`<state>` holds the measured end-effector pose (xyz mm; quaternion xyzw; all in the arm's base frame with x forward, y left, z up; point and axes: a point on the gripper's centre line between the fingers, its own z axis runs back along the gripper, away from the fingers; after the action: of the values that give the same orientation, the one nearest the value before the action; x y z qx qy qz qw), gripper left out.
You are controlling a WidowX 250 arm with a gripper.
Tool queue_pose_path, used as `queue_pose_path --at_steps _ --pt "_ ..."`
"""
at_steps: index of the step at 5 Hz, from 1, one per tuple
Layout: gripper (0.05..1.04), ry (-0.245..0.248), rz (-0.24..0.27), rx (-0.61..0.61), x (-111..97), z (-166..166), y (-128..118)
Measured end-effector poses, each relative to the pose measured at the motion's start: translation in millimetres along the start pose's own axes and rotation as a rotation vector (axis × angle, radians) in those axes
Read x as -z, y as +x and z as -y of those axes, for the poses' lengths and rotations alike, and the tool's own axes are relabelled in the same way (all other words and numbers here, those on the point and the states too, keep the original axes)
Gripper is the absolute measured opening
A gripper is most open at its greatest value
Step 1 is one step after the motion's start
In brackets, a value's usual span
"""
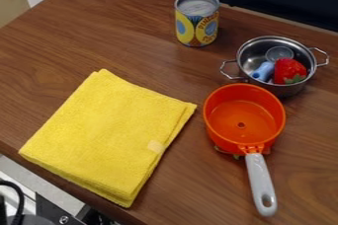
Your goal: Moved the can on the left side of the yellow cloth
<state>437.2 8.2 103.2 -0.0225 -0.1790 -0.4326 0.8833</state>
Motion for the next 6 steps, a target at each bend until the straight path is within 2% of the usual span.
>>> queue_pose_path --at_steps 1,2,3,4,6 --pt "0.986 -0.027 -0.031 0.013 10.3 0.3 -7.3" --pt "0.986 -0.025 -0.012 0.034 9.0 -3.4 -9.4" --pt "0.986 -0.028 -0.015 0.039 7.9 -5.9 -14.9" --pt "0.986 -0.063 -0.053 0.043 6.1 -2.9 -24.5" --pt "0.986 -0.082 -0.111 0.051 14.1 -1.1 -53.1"
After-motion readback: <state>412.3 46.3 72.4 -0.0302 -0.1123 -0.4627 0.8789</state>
